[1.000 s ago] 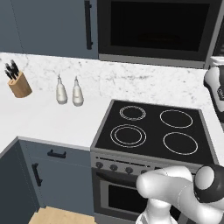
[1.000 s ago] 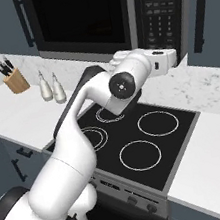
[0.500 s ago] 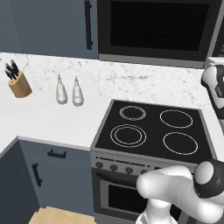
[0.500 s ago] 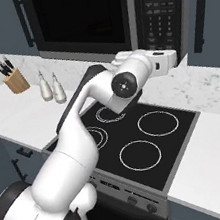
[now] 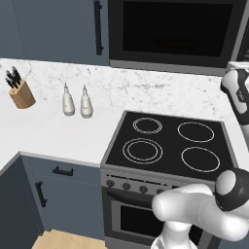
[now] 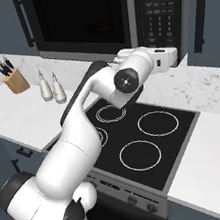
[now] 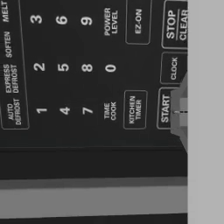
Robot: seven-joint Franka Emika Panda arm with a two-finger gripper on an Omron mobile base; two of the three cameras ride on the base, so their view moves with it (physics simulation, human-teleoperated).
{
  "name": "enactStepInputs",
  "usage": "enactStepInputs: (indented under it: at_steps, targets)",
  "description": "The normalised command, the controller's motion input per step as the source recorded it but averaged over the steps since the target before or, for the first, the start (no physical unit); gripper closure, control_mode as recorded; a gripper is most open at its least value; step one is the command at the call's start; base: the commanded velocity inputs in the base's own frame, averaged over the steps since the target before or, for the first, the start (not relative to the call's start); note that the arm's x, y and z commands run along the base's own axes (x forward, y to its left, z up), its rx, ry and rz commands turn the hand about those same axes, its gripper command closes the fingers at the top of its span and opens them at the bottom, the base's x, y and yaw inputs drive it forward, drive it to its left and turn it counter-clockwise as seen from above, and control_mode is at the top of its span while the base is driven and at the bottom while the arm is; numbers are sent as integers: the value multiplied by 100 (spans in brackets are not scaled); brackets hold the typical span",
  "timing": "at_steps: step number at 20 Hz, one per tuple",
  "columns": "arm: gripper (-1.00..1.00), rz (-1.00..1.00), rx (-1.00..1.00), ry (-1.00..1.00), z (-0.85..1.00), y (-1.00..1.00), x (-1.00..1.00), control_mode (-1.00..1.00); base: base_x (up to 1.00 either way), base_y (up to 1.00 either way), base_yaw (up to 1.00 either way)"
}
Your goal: Pick the corn from the sink and place it in the bowl. Then pick the bowl and place it in the microwave. Then close the microwave door and press the start button.
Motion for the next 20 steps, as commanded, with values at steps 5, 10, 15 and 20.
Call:
enactStepInputs:
  at_steps: [5,10,15,20]
  targets:
    - [100,0,0,0,-3,-7,25,-100,0,0,0]
    - [100,0,0,2,-18,0,52,-100,0,0,0]
    - [100,0,0,5,-25,-13,95,-100,0,0,0]
    - [100,0,0,3,-49,-2,98,-100,0,0,0]
